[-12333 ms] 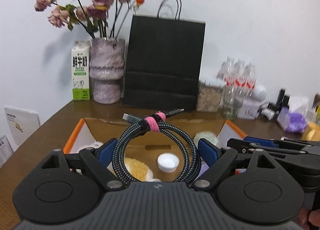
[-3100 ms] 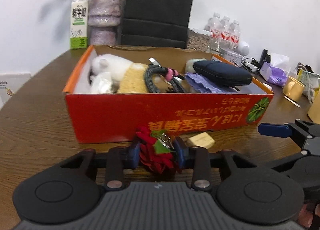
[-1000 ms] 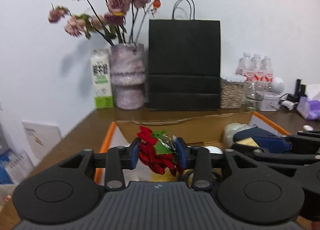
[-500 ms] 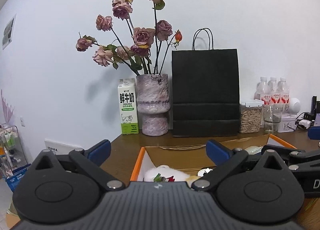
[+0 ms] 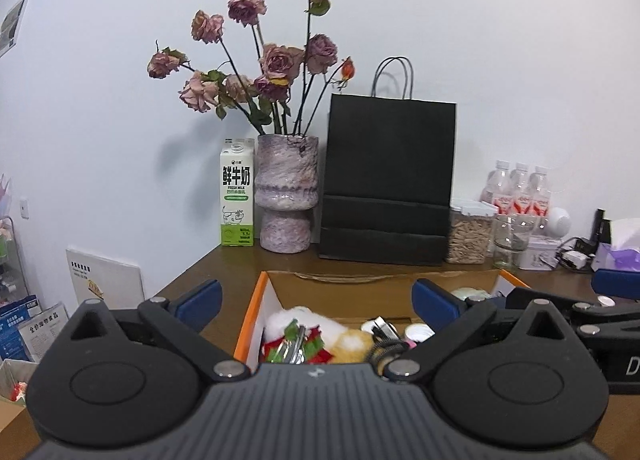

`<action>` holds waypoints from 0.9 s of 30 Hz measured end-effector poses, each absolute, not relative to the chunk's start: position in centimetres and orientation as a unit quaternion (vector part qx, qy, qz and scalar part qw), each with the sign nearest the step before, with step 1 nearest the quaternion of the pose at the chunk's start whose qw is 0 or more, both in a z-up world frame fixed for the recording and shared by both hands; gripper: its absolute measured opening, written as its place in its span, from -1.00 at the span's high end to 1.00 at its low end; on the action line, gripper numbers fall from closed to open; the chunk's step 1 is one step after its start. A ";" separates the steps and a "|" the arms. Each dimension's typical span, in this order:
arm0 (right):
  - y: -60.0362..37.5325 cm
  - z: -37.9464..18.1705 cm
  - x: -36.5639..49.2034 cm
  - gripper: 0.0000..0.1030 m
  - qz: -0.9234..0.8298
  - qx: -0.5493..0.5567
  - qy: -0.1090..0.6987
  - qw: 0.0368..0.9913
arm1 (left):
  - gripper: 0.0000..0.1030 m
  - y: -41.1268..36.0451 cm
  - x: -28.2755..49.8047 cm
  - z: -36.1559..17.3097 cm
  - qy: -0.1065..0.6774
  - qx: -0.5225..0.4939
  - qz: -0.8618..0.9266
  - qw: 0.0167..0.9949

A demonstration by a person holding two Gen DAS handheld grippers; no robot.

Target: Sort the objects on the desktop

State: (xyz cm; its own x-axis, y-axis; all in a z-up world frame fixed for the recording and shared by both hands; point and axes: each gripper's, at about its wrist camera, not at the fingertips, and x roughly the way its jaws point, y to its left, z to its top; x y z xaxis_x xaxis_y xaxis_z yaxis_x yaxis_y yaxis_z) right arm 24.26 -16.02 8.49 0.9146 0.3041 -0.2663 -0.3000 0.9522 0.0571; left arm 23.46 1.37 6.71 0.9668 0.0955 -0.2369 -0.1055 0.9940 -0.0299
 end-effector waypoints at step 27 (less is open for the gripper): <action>-18.8 4.0 0.0 -1.00 0.107 0.026 0.188 0.976 | -1.00 -2.5 1.7 2.9 0.171 -0.015 0.051 0.984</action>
State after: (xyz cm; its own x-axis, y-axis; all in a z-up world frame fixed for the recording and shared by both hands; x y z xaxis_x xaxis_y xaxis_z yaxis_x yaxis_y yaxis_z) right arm -0.02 -18.78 3.97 0.9062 0.2182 -0.3622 -0.1989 0.9759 0.0904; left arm 1.68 -2.48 2.93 0.9361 0.0962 -0.3384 -0.1064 0.9942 -0.0119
